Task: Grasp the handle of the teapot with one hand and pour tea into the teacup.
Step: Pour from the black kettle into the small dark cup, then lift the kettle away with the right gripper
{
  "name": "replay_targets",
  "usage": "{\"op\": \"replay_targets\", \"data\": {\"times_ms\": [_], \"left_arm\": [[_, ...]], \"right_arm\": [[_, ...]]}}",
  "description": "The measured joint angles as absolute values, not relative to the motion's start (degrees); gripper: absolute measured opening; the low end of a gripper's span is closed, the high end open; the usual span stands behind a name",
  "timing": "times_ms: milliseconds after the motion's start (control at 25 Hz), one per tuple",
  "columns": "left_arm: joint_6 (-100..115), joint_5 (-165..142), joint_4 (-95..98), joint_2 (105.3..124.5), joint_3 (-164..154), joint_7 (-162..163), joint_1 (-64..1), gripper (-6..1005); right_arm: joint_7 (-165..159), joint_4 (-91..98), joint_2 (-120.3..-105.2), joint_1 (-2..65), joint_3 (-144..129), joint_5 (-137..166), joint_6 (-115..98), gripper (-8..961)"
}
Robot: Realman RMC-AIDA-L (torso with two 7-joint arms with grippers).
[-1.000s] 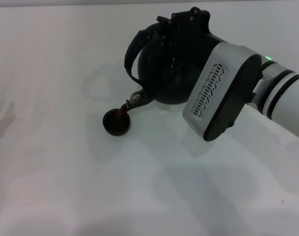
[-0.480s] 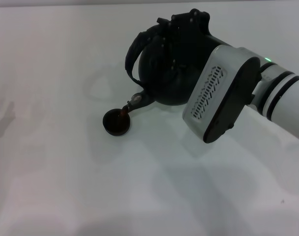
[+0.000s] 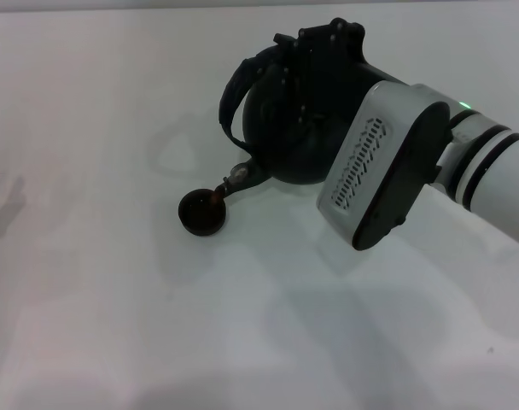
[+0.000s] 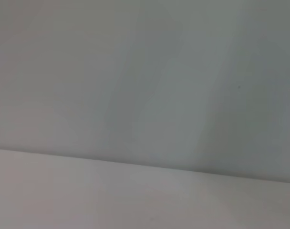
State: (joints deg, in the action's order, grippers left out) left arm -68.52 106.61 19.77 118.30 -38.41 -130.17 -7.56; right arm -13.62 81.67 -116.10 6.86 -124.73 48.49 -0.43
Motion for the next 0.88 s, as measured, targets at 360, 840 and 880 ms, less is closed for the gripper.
{"op": "replay_targets", "data": {"times_ms": [360,840,880], "left_arm": [[-68.5,106.6,19.8,118.30,-38.4,-130.2,-7.6,834],[-68.4,106.6,19.8,118.30,-38.4,-130.2,-7.9,834],[-68.4,106.6,19.8,118.30,-38.4,-130.2,-7.9,834]], "right_arm": [[-13.6,82.0,-116.10,6.9,-125.0,49.4,-0.2,102],[-13.6,82.1,-116.07,6.9,-125.8,50.9,0.8,102],[-13.6,82.1,-116.08,6.9,-125.8,51.1,1.0,102]]}}
